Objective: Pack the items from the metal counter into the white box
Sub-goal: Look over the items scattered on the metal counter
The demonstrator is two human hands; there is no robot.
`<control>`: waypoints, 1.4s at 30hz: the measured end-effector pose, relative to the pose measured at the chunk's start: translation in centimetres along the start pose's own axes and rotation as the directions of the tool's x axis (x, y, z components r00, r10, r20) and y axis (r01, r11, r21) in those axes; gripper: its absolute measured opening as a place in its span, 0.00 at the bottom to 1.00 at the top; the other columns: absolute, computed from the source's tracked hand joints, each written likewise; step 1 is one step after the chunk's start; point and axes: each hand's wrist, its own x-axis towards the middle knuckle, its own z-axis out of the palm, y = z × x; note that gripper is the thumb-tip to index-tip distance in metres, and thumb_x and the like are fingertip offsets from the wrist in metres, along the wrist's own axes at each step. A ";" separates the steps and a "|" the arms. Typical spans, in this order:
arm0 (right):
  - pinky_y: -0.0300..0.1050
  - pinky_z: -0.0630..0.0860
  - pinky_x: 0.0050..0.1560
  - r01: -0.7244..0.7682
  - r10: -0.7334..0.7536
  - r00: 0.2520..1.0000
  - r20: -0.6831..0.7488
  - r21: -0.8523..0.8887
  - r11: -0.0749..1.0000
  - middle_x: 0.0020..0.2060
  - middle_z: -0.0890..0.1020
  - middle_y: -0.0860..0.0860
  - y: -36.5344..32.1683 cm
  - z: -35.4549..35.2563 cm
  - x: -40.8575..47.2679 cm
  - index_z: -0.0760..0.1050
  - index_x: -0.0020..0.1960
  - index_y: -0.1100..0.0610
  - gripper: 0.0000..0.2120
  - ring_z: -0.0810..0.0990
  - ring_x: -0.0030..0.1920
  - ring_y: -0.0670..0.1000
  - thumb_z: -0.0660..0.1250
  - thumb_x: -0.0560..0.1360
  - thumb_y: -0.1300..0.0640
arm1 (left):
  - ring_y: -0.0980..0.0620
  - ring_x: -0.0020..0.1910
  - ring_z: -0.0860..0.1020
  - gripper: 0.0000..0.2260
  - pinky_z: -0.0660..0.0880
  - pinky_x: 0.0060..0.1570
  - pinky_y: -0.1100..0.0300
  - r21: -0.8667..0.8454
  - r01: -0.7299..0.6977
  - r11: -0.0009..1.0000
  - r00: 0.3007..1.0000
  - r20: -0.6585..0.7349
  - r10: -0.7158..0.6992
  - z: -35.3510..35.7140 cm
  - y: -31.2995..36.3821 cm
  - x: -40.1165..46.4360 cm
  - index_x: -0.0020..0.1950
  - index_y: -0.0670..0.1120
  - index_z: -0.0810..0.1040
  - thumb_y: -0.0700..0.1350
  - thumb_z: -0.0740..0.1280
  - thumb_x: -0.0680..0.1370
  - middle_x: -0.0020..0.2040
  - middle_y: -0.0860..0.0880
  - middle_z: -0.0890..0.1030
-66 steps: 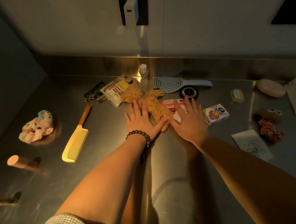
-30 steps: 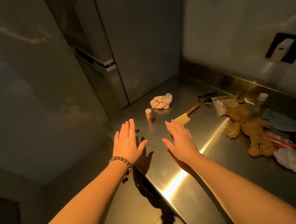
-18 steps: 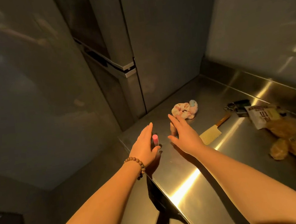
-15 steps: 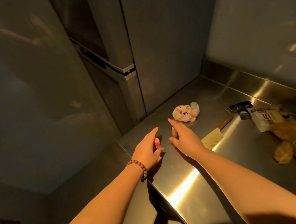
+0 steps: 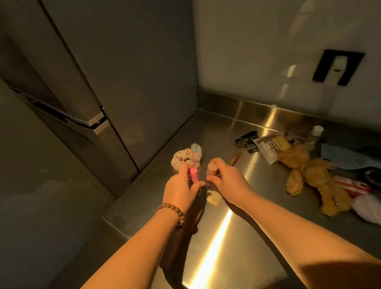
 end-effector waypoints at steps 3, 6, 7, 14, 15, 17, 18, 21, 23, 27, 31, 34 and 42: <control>0.46 0.79 0.48 -0.037 0.039 0.993 -0.109 0.019 0.999 0.47 0.80 0.49 3.0 -5.0 -1.8 0.68 0.56 0.46 0.11 0.80 0.48 0.49 0.65 0.77 0.55 | 0.50 0.43 0.77 0.16 0.77 0.46 0.52 -0.039 -0.117 0.992 0.993 0.029 0.118 2.8 5.8 1.3 0.57 0.49 0.68 0.51 0.69 0.74 0.47 0.49 0.78; 0.39 0.78 0.45 -0.077 0.082 0.968 -0.237 0.031 0.997 0.48 0.80 0.46 6.6 -10.1 -4.3 0.69 0.57 0.46 0.11 0.79 0.48 0.45 0.65 0.77 0.56 | 0.52 0.45 0.77 0.15 0.77 0.49 0.54 -0.119 -0.249 0.961 0.962 0.084 0.260 6.2 11.7 2.0 0.56 0.50 0.69 0.49 0.70 0.74 0.50 0.50 0.78; 0.35 0.76 0.43 -0.090 0.096 0.956 -0.278 0.034 0.995 0.49 0.79 0.45 7.9 -11.8 -5.3 0.70 0.58 0.45 0.12 0.78 0.47 0.43 0.65 0.77 0.55 | 0.54 0.47 0.77 0.14 0.76 0.50 0.56 -0.143 -0.293 0.945 0.948 0.086 0.307 7.5 13.6 2.2 0.56 0.50 0.70 0.48 0.70 0.73 0.52 0.51 0.77; 0.38 0.73 0.50 -0.181 0.208 0.874 -0.439 0.103 0.978 0.50 0.77 0.43 18.0 -22.9 -12.2 0.68 0.51 0.38 0.13 0.76 0.52 0.44 0.65 0.77 0.56 | 0.52 0.49 0.76 0.10 0.71 0.46 0.60 -0.172 -0.421 0.891 0.888 0.125 0.443 17.1 25.5 4.1 0.53 0.54 0.71 0.48 0.68 0.75 0.51 0.52 0.78; 0.37 0.72 0.49 -0.193 0.211 0.851 -0.480 0.089 0.977 0.50 0.77 0.45 19.4 -24.2 -12.8 0.69 0.51 0.42 0.12 0.77 0.51 0.45 0.66 0.76 0.58 | 0.53 0.49 0.77 0.10 0.69 0.42 0.63 -0.147 -0.451 0.880 0.877 0.111 0.467 18.3 26.8 4.5 0.53 0.53 0.71 0.48 0.68 0.75 0.51 0.52 0.79; 0.38 0.74 0.47 -0.219 0.225 0.805 -0.549 0.077 0.973 0.47 0.78 0.48 22.0 -26.7 -13.6 0.69 0.48 0.46 0.12 0.79 0.49 0.49 0.68 0.74 0.61 | 0.53 0.46 0.77 0.11 0.67 0.38 0.66 -0.155 -0.489 0.858 0.853 0.119 0.508 20.4 29.5 5.4 0.53 0.54 0.71 0.48 0.70 0.74 0.49 0.52 0.79; 0.42 0.75 0.48 -0.236 0.246 0.787 -0.566 0.093 0.967 0.45 0.78 0.49 23.2 -27.7 -14.0 0.69 0.47 0.46 0.13 0.79 0.47 0.51 0.69 0.73 0.62 | 0.53 0.45 0.77 0.12 0.69 0.38 0.65 -0.176 -0.499 0.848 0.840 0.142 0.524 21.4 30.6 5.7 0.52 0.55 0.70 0.48 0.71 0.73 0.47 0.52 0.79; 0.48 0.77 0.49 -0.235 0.268 0.754 -0.600 0.135 0.963 0.42 0.80 0.50 26.6 -30.2 -14.9 0.69 0.44 0.43 0.16 0.81 0.45 0.51 0.69 0.73 0.63 | 0.55 0.40 0.75 0.13 0.69 0.38 0.61 -0.234 -0.508 0.829 0.810 0.198 0.552 24.6 33.7 6.9 0.48 0.57 0.67 0.48 0.71 0.72 0.42 0.56 0.76; 0.49 0.77 0.50 -0.249 0.275 0.752 -0.599 0.128 0.960 0.40 0.81 0.50 28.7 -31.4 -15.1 0.69 0.44 0.44 0.15 0.81 0.45 0.51 0.69 0.72 0.63 | 0.56 0.42 0.73 0.15 0.67 0.40 0.61 -0.261 -0.505 0.823 0.801 0.214 0.559 26.7 35.3 7.6 0.50 0.56 0.68 0.47 0.72 0.71 0.42 0.58 0.74; 0.50 0.77 0.52 -0.277 0.326 0.748 -0.578 0.175 0.945 0.40 0.80 0.50 32.6 -33.1 -14.9 0.71 0.46 0.52 0.11 0.81 0.45 0.52 0.68 0.72 0.66 | 0.56 0.44 0.73 0.17 0.71 0.43 0.59 -0.254 -0.482 0.839 0.791 0.285 0.541 30.8 37.4 8.5 0.50 0.58 0.67 0.45 0.72 0.70 0.45 0.57 0.74; 0.35 0.73 0.46 -0.340 0.356 0.774 -0.524 0.131 0.931 0.42 0.79 0.45 35.8 -32.8 -14.0 0.69 0.50 0.48 0.12 0.80 0.44 0.42 0.67 0.74 0.63 | 0.54 0.44 0.75 0.16 0.72 0.44 0.58 -0.256 -0.505 0.824 0.753 0.336 0.566 34.1 37.7 8.7 0.48 0.57 0.67 0.43 0.71 0.71 0.44 0.56 0.75; 0.35 0.70 0.45 -0.402 0.394 0.795 -0.462 0.085 0.912 0.44 0.76 0.41 37.6 -31.6 -13.2 0.69 0.54 0.45 0.13 0.76 0.43 0.39 0.66 0.75 0.59 | 0.55 0.45 0.73 0.15 0.68 0.42 0.61 -0.217 -0.521 0.825 0.745 0.355 0.564 35.7 37.0 8.7 0.50 0.57 0.68 0.45 0.71 0.71 0.45 0.57 0.74; 0.41 0.69 0.43 -0.382 0.333 0.787 -0.519 0.015 0.924 0.43 0.74 0.40 38.4 -30.8 -12.4 0.69 0.53 0.43 0.14 0.75 0.44 0.45 0.69 0.73 0.55 | 0.55 0.44 0.73 0.14 0.70 0.42 0.60 -0.172 -0.577 0.798 0.740 0.305 0.600 36.1 36.6 8.3 0.54 0.54 0.69 0.48 0.71 0.72 0.48 0.52 0.78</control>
